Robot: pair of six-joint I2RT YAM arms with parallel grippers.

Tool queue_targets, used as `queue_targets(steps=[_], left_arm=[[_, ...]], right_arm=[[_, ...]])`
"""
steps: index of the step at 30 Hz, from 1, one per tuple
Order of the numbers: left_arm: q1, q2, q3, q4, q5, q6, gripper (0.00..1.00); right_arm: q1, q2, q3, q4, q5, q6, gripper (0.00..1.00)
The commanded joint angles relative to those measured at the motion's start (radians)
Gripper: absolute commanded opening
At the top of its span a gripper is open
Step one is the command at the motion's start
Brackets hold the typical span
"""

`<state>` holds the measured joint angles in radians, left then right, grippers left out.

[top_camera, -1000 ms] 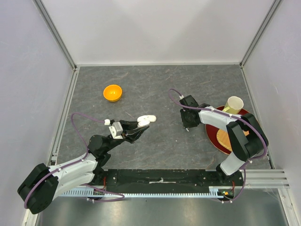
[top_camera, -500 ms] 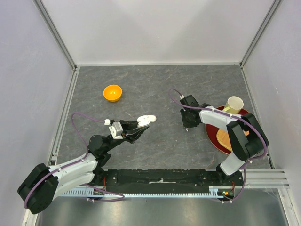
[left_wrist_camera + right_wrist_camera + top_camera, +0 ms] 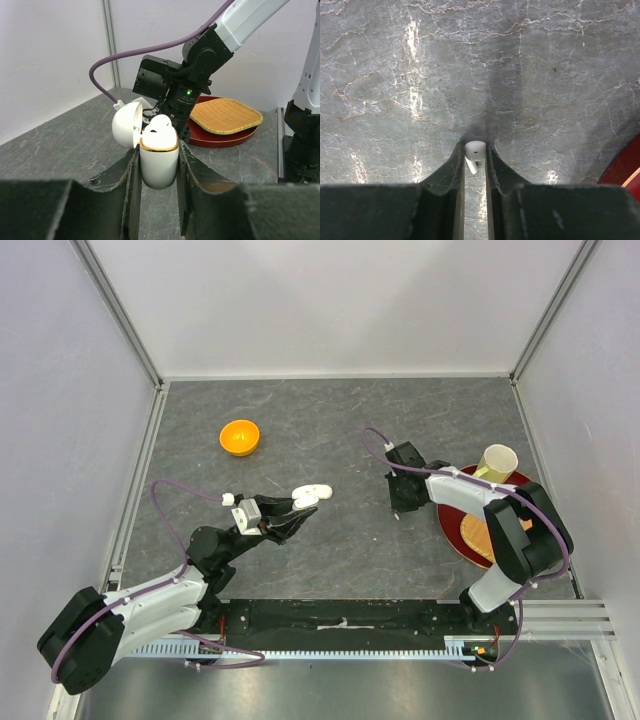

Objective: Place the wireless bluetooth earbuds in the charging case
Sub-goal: Pick up the earbud from the center of the board.

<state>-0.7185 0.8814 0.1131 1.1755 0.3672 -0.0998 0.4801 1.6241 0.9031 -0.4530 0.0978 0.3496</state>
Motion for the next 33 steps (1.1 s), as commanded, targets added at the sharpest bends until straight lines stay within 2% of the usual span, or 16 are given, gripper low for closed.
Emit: queue_targets(steps=[1, 3, 11, 19, 26, 33], left_arm=[[0.002, -0.007, 0.025, 0.029, -0.016, 0.043, 0.02], [0.004, -0.007, 0.025, 0.029, -0.014, 0.041, 0.02], [0.004, 0.005, 0.03, 0.029, -0.017, 0.038, 0.02], [0.002, 0.036, 0.034, 0.056, -0.013, 0.023, 0.02], [0.002, 0.082, 0.036, 0.108, -0.002, 0.008, 0.02], [0.002, 0.106, 0.034, 0.147, 0.003, 0.009, 0.02]], right_arm=[[-0.003, -0.018, -0.026, -0.012, -0.012, 0.014, 0.16], [-0.003, -0.027, -0.027, -0.006, -0.013, 0.02, 0.15], [0.0, -0.15, -0.05, 0.06, -0.003, 0.066, 0.02], [0.028, -0.456, -0.154, 0.247, 0.0, 0.239, 0.0], [0.214, -0.697, -0.246, 0.43, 0.167, 0.328, 0.0], [0.374, -0.825, -0.331, 0.652, 0.321, 0.345, 0.0]])
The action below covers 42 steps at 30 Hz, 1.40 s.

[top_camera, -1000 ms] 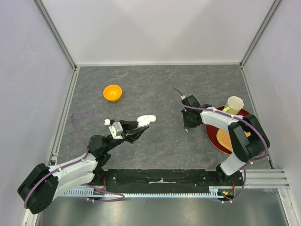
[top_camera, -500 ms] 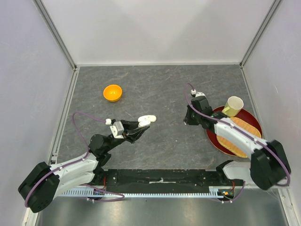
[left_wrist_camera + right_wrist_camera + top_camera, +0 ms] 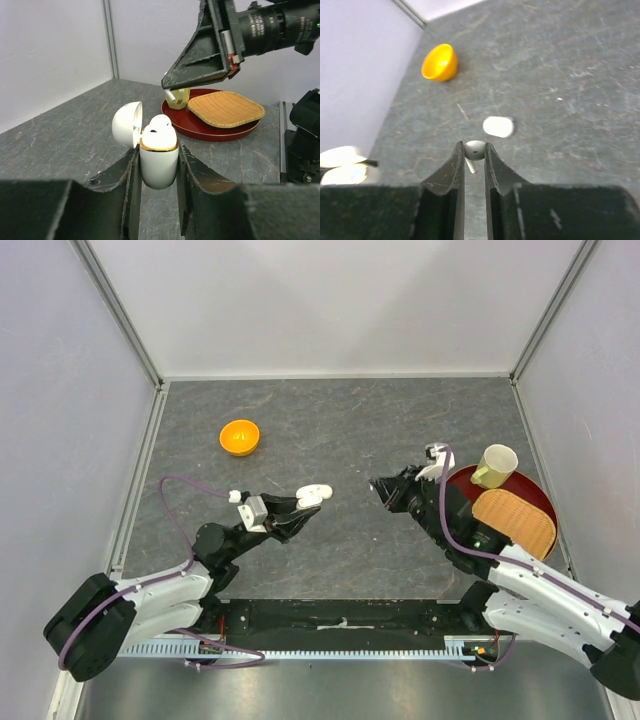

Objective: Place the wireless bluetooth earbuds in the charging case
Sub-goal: Pick up the earbud from the center of the board, then place the earbud in the charging case.

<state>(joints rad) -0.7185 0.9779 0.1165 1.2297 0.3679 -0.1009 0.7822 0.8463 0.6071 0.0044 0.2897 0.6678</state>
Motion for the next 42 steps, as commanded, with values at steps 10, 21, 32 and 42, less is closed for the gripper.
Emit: queue_targets(steps=[10, 21, 32, 42], left_arm=[[0.002, 0.03, 0.025, 0.128, 0.012, 0.027, 0.02], [0.004, 0.074, 0.009, 0.224, 0.058, 0.026, 0.02], [0.004, 0.071, 0.006, 0.246, 0.077, 0.012, 0.02], [0.004, 0.067, 0.003, 0.251, 0.077, 0.003, 0.02]], right_arm=[[0.368, -0.026, -0.073, 0.56, 0.288, -0.143, 0.0], [0.52, 0.189, -0.009, 0.795, 0.298, -0.217, 0.0], [0.531, 0.243, 0.013, 0.81, 0.304, -0.212, 0.0], [0.531, 0.278, 0.016, 0.799, 0.316, -0.192, 0.0]])
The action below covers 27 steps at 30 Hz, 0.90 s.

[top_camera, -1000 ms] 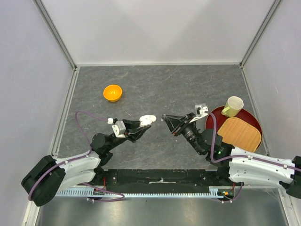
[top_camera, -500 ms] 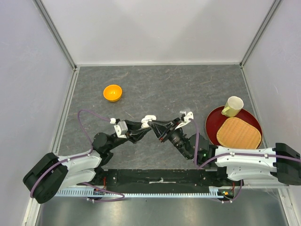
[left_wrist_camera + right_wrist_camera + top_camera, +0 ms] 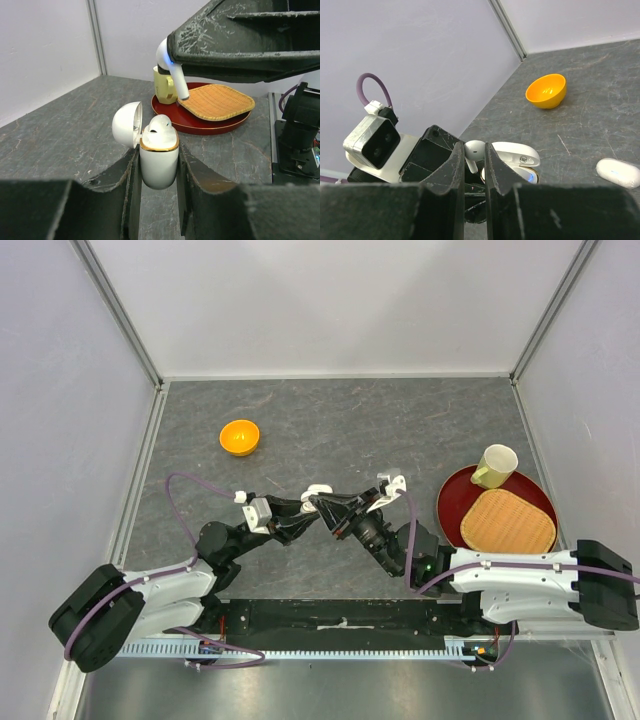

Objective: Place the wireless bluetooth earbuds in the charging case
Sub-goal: Place the earbud in the charging case.

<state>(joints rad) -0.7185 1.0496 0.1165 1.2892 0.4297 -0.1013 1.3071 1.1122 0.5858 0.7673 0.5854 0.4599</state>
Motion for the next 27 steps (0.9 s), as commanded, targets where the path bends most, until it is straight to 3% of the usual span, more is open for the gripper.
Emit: queue_targets(steps=[1, 27], left_arm=[[0.002, -0.005, 0.003, 0.191, 0.014, 0.003, 0.02], [0.001, -0.014, 0.002, 0.268, 0.012, -0.067, 0.02]], right_arm=[[0.006, 0.018, 0.037, 0.036, 0.021, 0.017, 0.0], [0.006, 0.098, 0.032, 0.069, 0.048, 0.02, 0.0]])
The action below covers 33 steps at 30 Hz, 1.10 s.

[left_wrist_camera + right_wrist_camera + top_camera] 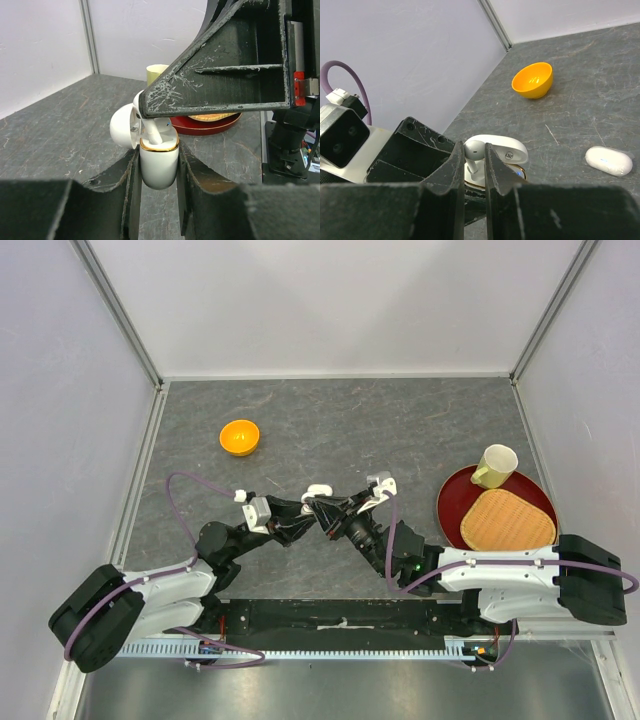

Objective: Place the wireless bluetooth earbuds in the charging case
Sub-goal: Place the earbud in the charging case.

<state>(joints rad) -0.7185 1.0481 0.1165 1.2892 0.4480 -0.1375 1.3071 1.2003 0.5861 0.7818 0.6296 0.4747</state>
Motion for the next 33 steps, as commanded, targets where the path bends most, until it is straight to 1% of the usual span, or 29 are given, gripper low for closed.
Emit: queue_targets(steps=[1, 10, 18, 23, 28, 33], left_arm=[[0.002, -0.011, 0.002, 0.272, -0.009, -0.033, 0.02], [0.001, -0.01, 0.0, 0.295, -0.035, -0.05, 0.02], [0.001, -0.016, -0.017, 0.332, -0.114, -0.073, 0.02], [0.001, -0.022, -0.026, 0.343, -0.144, -0.073, 0.02], [0.001, -0.028, -0.029, 0.346, -0.147, -0.073, 0.02], [0.001, -0.031, -0.029, 0.346, -0.131, -0.073, 0.02]], right_arm=[[0.004, 0.012, 0.031, 0.057, 0.001, 0.007, 0.0], [0.007, 0.024, 0.021, 0.076, -0.005, 0.01, 0.0], [0.027, 0.008, 0.018, 0.027, -0.013, -0.01, 0.0], [0.034, 0.002, 0.026, -0.018, -0.011, 0.007, 0.0], [0.032, 0.007, 0.041, -0.055, -0.018, -0.002, 0.0], [0.034, 0.018, 0.049, -0.052, -0.024, 0.004, 0.0]])
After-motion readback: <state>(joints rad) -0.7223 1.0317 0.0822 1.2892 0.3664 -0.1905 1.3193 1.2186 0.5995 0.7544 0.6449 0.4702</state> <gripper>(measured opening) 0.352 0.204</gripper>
